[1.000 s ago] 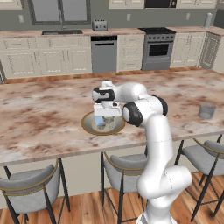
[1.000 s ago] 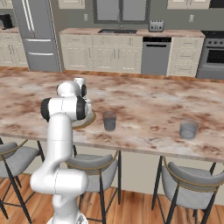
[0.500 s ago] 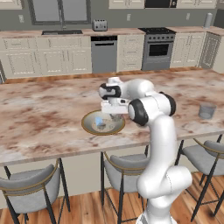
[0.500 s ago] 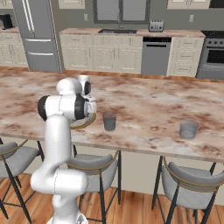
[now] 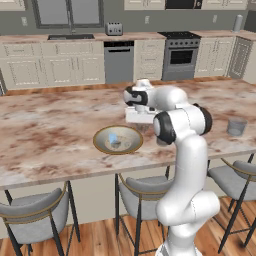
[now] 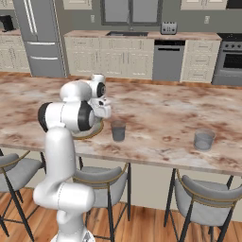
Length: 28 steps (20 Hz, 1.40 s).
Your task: There are four ice cubes in the ice bowl. Place two ice cubes in each glass of water.
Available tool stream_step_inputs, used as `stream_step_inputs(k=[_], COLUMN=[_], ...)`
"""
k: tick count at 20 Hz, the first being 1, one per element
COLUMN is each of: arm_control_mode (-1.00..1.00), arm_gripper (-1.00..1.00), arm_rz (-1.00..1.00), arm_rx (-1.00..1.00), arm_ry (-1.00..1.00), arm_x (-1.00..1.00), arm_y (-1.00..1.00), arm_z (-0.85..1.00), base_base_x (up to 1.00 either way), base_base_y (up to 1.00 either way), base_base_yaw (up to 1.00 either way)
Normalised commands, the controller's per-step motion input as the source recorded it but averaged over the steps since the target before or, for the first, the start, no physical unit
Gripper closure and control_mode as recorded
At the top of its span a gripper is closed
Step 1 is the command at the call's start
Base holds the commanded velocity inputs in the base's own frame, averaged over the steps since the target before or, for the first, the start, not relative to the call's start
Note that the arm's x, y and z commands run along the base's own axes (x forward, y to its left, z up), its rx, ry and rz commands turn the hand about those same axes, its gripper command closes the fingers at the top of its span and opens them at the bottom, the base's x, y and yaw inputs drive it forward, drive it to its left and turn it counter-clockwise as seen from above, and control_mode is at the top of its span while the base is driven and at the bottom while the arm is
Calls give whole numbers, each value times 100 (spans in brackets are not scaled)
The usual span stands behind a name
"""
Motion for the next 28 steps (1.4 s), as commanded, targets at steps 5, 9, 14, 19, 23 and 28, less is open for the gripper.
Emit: stream_step_inputs(k=[5,9,14,19,23,28], arm_control_mode=[-100,-100,-100,-100,-100,-100], arm_gripper=[100,100,100,100,100,100], arm_rz=[-2,-2,-3,-2,-1,0], arm_rx=[5,4,2,0,0,0], arm_ry=[0,0,0,-1,-4,-8], arm_x=[-4,-4,0,0,0,0], arm_y=[-40,-58,-52,-40,-36,-12], arm_z=[46,33,25,12,0,0], base_base_x=[0,0,0,0,0,0], base_base_y=[0,0,0,0,0,0], base_base_yaw=[0,0,0,0,0,0])
